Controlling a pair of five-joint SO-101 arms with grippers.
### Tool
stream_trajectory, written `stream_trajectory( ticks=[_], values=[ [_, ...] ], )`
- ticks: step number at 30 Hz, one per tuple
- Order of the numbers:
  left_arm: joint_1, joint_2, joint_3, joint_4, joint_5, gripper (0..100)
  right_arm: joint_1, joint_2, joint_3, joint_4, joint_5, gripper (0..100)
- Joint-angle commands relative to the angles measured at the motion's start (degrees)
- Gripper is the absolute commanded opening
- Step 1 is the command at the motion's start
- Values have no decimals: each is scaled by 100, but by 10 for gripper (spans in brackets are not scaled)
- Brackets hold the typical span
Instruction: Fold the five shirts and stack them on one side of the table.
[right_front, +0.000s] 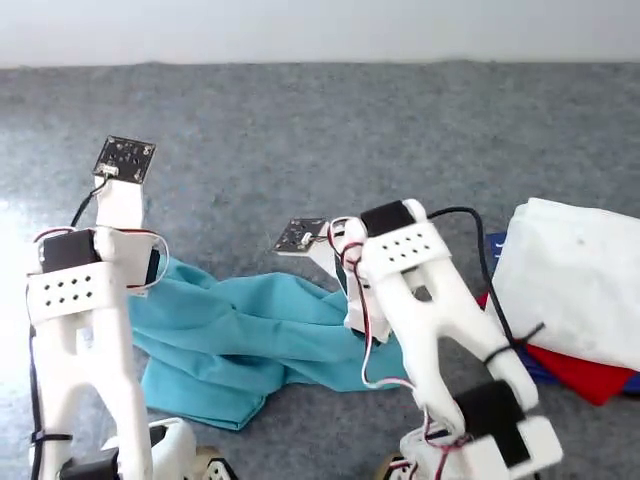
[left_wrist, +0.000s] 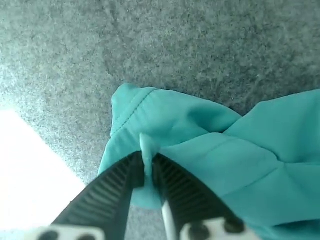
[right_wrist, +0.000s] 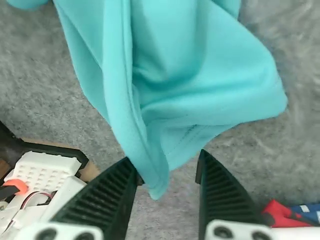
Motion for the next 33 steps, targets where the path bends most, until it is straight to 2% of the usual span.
stream_trajectory(
  ticks=[1,11,13,15,19,24,28,33],
  values=[
    [-26,-79,-40,-88,35,12,-57,277,-246,180,-35,154],
    [-26,-88,-66,-88,35,12,-215,664,-211,66,-62,145],
    [-26,-88,-66,-88,35,12,-303,681,-237,4,-62,100],
    [-35,-97,-75,-70,35,12,-382,655,-246,-57,-62,11],
    [-35,-105,-75,-53,35,12,-347,426,-396,198,-62,7],
    [-35,-246,-338,70,35,12,-215,-321,-1143,558,-62,8],
    [18,-914,-945,246,35,12,-171,-866,-1987,857,-35,8],
    [-18,-1837,-1446,-431,35,12,-136,-1367,-3077,884,-18,8]
  ],
)
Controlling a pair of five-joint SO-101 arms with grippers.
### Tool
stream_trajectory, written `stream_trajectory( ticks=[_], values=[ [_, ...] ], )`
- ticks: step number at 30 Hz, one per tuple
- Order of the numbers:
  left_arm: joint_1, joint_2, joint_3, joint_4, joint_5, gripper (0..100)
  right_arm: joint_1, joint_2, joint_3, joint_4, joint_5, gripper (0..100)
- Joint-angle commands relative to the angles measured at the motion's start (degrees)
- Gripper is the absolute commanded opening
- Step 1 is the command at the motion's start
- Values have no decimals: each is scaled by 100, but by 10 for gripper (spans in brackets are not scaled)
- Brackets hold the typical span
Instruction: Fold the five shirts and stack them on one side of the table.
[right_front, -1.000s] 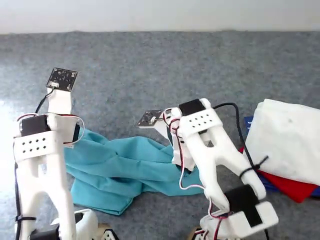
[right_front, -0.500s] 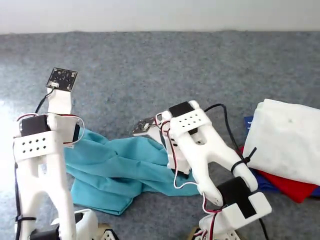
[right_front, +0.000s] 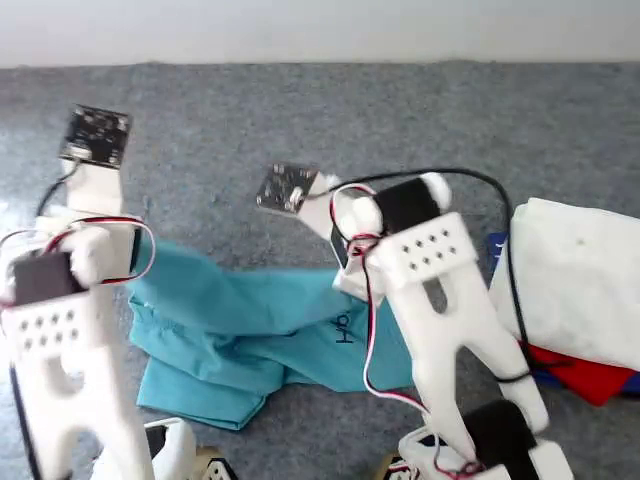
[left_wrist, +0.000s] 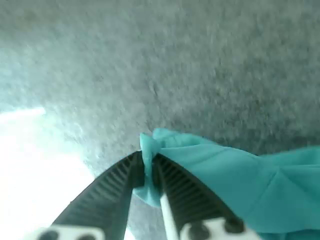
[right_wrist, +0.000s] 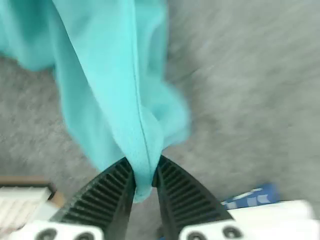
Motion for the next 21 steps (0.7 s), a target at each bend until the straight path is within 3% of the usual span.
stream_trajectory(
  ticks=[1,12,21],
  values=[
    [-26,-721,-444,-651,35,12,189,-462,-905,215,-18,8],
    [-26,-2277,-497,-3209,-9,12,1824,-558,-3956,207,1169,8],
    [9,-2365,-1675,-3253,-677,12,2457,-558,-5591,215,1442,8]
  ],
)
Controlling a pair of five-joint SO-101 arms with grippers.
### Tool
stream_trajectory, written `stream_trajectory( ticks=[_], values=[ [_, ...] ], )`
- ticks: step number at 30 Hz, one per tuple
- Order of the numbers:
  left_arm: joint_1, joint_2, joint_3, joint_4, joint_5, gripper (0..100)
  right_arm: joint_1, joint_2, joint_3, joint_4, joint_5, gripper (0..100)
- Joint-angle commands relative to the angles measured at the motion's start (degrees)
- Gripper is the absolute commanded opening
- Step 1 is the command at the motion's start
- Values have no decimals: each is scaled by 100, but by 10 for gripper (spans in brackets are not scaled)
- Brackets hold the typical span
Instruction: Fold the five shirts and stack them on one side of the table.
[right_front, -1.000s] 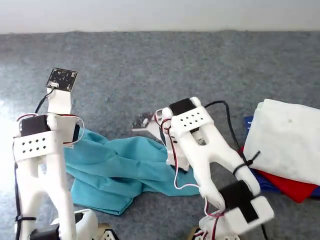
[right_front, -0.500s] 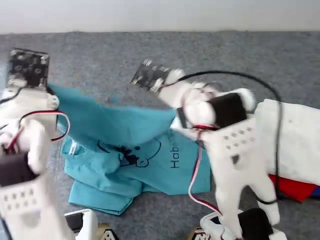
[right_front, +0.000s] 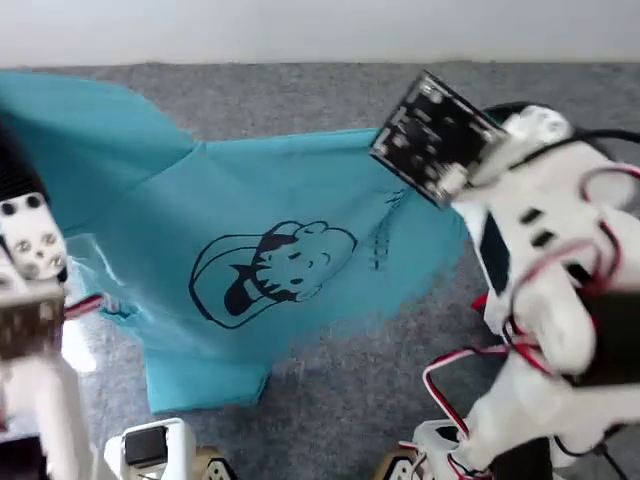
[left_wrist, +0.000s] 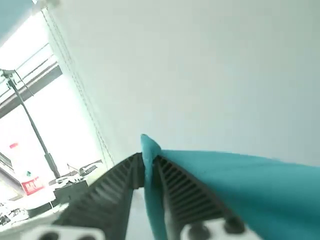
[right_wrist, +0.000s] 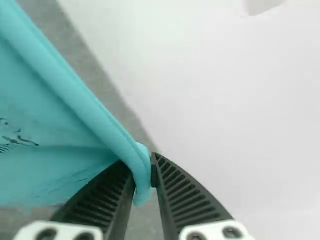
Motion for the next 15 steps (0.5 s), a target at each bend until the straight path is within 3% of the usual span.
stream_trajectory(
  ticks=[1,9,15],
  values=[
    [9,0,-549,-132,-158,12,347,-154,-607,198,70,8],
    [9,9,-1112,-176,-167,12,919,-224,-1486,233,62,8],
    [9,0,-1244,-923,-642,12,1411,-857,-1178,242,62,8]
  ],
)
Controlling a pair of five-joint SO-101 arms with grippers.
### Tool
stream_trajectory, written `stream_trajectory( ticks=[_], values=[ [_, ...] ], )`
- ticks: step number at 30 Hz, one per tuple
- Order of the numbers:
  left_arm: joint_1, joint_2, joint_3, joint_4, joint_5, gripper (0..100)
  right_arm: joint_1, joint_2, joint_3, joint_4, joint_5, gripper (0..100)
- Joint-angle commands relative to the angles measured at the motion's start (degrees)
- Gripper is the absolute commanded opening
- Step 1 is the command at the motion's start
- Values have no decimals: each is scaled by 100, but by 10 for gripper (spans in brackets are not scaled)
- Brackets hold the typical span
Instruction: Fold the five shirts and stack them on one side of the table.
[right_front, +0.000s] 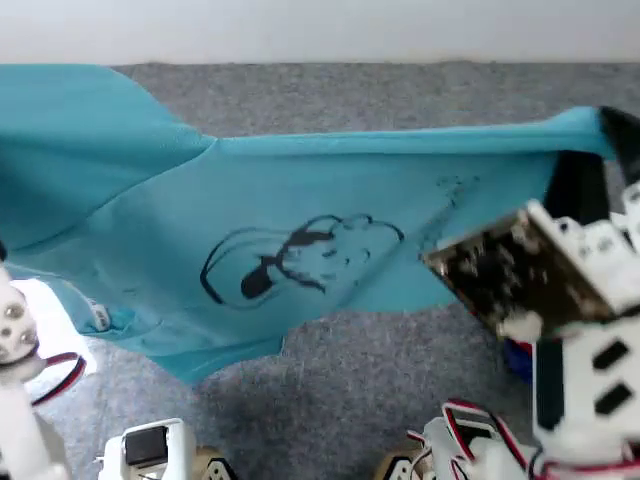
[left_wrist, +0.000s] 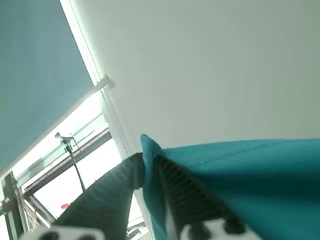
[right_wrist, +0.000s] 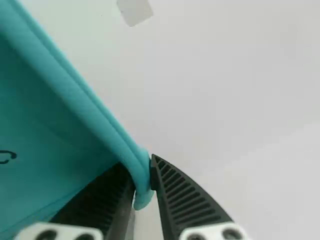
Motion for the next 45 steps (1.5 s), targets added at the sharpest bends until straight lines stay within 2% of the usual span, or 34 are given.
stream_trajectory(
  ticks=[1,5,9,12,18,23,28,34,37,41,45],
  values=[
    [-9,9,-154,-404,-185,12,277,-382,325,233,44,8],
    [-18,-35,-295,-369,-176,12,435,-927,1037,215,53,8],
    [0,18,-347,211,-185,12,514,-1121,1969,189,149,8],
    [9,141,119,642,-193,12,488,-1051,2787,127,141,8],
    [18,853,1393,659,-536,12,-66,-549,4738,-514,167,8],
    [18,1978,1991,97,-536,12,-347,66,6092,-1956,149,8],
    [141,3367,2000,-747,-536,12,-593,822,6681,-3319,158,8],
    [316,4273,2053,-853,-545,12,-1051,1684,6681,-3881,132,8],
    [290,4343,2088,-237,-545,12,-1279,2044,6681,-3873,-325,8],
    [185,4264,2062,1037,-554,12,-1596,2519,6681,-3653,-1002,8],
    [-193,4132,2105,1662,-545,12,-1807,2774,6681,-3204,-1547,8]
  ],
)
